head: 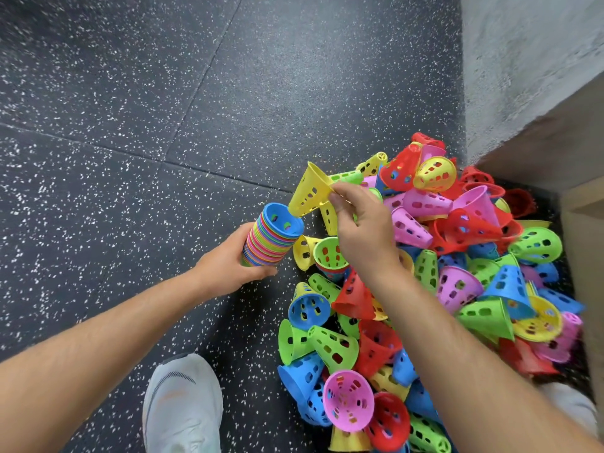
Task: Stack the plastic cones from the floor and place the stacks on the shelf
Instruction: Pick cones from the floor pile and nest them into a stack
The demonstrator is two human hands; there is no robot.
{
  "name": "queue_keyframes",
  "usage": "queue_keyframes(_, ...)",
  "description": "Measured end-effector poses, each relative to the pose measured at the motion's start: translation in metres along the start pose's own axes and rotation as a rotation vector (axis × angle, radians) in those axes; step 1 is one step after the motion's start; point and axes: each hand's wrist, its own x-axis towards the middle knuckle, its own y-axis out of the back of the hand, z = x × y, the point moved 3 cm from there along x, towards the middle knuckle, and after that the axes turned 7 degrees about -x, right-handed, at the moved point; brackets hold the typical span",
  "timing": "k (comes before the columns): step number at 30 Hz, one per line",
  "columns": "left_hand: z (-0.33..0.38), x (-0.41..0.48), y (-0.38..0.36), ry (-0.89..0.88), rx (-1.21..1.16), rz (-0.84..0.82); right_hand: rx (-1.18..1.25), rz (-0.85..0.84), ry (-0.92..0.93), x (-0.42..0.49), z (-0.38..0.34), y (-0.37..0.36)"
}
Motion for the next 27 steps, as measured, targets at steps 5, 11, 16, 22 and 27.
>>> queue_keyframes(5, 0.002, -0.003, -0.002, 0.004, 0.060, 0.003, -0.098, -0.283, 0.062, -0.027, -0.008, -0.015)
queue_keyframes(11, 0.005, -0.004, -0.002, 0.010, 0.086, 0.024, -0.182, -0.449, -0.065, -0.038, -0.004, -0.012)
queue_keyframes(16, 0.004, -0.002, -0.004, -0.005, 0.082, 0.010, -0.477, -0.593, 0.015, -0.043, 0.011, -0.030)
queue_keyframes(22, 0.001, 0.000, -0.004, -0.035, 0.076, -0.001, -0.708, -0.706, 0.106, -0.038, 0.015, -0.045)
queue_keyframes(27, -0.003, -0.001, -0.005, -0.063, 0.041, -0.009, -0.705, -0.613, 0.144, -0.033, 0.013, -0.044)
